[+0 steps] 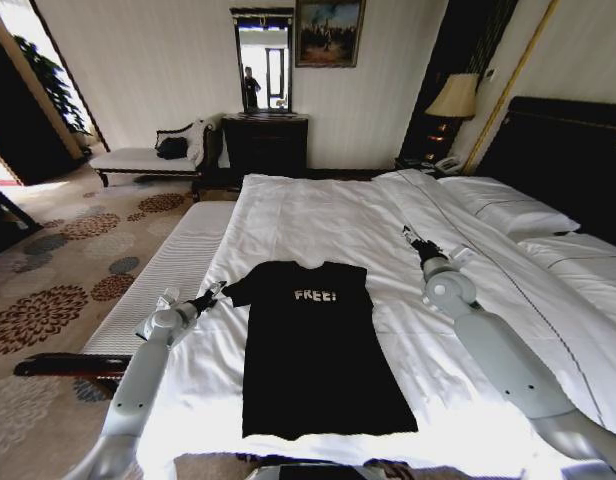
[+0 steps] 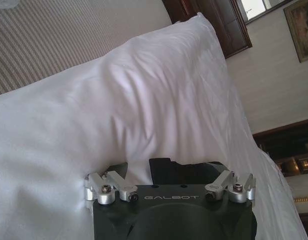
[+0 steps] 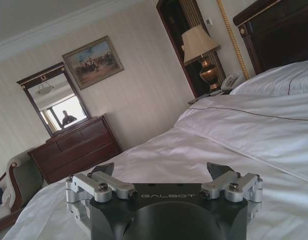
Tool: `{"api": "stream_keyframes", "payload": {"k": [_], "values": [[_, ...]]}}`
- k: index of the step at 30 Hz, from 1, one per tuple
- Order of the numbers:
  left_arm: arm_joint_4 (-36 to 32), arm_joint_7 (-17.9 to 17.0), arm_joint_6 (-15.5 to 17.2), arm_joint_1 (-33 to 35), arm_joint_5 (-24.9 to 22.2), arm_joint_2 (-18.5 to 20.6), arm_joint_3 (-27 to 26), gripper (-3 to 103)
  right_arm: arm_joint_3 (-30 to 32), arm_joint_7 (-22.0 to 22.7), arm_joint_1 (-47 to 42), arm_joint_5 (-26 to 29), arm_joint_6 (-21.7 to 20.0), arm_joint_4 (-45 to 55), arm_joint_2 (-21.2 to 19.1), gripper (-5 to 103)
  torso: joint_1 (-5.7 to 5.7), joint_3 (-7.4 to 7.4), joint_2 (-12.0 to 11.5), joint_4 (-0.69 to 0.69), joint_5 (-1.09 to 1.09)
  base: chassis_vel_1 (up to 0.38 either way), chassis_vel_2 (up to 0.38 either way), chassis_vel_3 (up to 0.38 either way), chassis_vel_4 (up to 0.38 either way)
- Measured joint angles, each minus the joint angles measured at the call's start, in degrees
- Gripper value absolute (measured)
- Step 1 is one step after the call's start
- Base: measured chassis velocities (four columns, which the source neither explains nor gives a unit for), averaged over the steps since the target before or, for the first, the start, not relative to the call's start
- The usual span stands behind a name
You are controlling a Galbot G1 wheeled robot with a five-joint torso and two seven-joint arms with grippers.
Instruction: Fold the clothes on the bed.
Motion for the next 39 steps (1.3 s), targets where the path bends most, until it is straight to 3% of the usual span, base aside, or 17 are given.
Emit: {"api": "stream_keyframes", "payload": {"k": [1, 2, 4, 7, 8, 10, 12, 13, 16, 17, 22, 31, 39], "values": [[0.74, 0.51, -0.23, -0.37, 0.53, -0.35, 0.15, 85, -0.04, 0.00, -0.08, 0.00, 0.00, -0.12, 0.00, 100, 0.00, 0.00, 0.00, 0.00, -0.01, 0.000, 0.000, 0.000, 0.000], [1.44, 0.98, -0.42, -0.73, 1.16, -0.78, 0.40, 73, -0.05, 0.00, -0.18, 0.02, -0.01, -0.21, -0.01, 100, 0.00, 0.00, 0.00, -0.02, -0.01, 0.000, 0.000, 0.000, 0.000], [1.59, 1.07, -0.45, -0.82, 1.32, -0.88, 0.47, 73, -0.05, 0.01, -0.21, 0.04, -0.01, -0.22, -0.03, 100, 0.00, 0.00, 0.00, -0.02, -0.01, 0.000, 0.000, 0.000, 0.000], [2.35, 1.37, -0.60, -1.47, 2.09, -1.59, 1.11, 57, 0.15, 0.05, -0.34, 0.45, -0.03, -0.15, -0.29, 100, 0.00, 0.00, 0.00, -0.02, 0.00, 0.000, 0.000, 0.000, 0.000], [2.35, 1.37, -0.60, -1.47, 2.09, -1.59, 1.11, 57, 0.15, 0.05, -0.34, 0.45, -0.03, -0.15, -0.29, 100, 0.00, 0.00, 0.00, -0.02, 0.00, 0.000, 0.000, 0.000, 0.000], [2.42, 1.37, -0.61, -1.74, 2.25, -1.89, 1.41, 45, 0.28, 0.07, -0.38, 0.62, -0.04, -0.08, -0.45, 100, 0.00, 0.00, 0.00, -0.03, -0.01, 0.000, 0.000, 0.000, 0.000], [2.41, 1.36, -0.61, -1.78, 2.29, -2.01, 1.48, 40, 0.37, 0.08, -0.44, 0.66, -0.05, -0.07, -0.49, 100, 0.00, 0.00, 0.00, -0.02, -0.01, 0.000, 0.000, 0.000, 0.000], [2.41, 1.36, -0.61, -1.78, 2.29, -2.01, 1.48, 40, 0.37, 0.08, -0.44, 0.66, -0.05, -0.07, -0.49, 100, 0.00, 0.00, 0.00, -0.02, -0.01, 0.000, 0.000, 0.000, 0.000], [2.00, 1.80, -0.94, -1.49, 2.66, -1.87, 1.49, 24, 0.46, 0.09, -0.61, 0.66, -0.05, -0.14, -0.33, 100, 0.01, 0.00, 0.00, -0.02, -0.01, 0.000, 0.000, 0.000, 0.000], [1.91, 2.20, -1.11, -1.33, 2.85, -1.68, 1.48, 24, 0.46, 0.11, -0.64, 0.65, -0.05, -0.23, -0.19, 100, 0.00, 0.00, 0.00, -0.02, -0.01, 0.000, 0.000, 0.000, 0.000], [1.86, 3.32, -2.28, -1.15, 3.46, -0.94, 1.17, 4, 0.11, 0.23, -0.60, 0.57, -0.05, -0.60, 0.27, 100, 0.00, 0.00, 0.01, 0.00, -0.01, 0.000, 0.000, 0.000, 0.000], [0.80, 7.10, -4.46, -3.73, 3.89, 0.13, 4.31, 0, -1.12, 0.48, 0.14, 0.51, -0.03, -1.45, 0.73, 100, 0.01, 0.01, 0.00, -0.01, -0.02, 0.000, 0.000, 0.000, 0.000], [-5.15, 7.97, -6.72, -9.53, 6.44, 2.00, 15.45, 0, -1.72, 0.71, 0.30, 0.35, -0.02, -1.67, 0.87, 100, 0.01, 0.00, 0.00, -0.03, 0.01, 0.000, 0.000, 0.000, 0.000]]}}
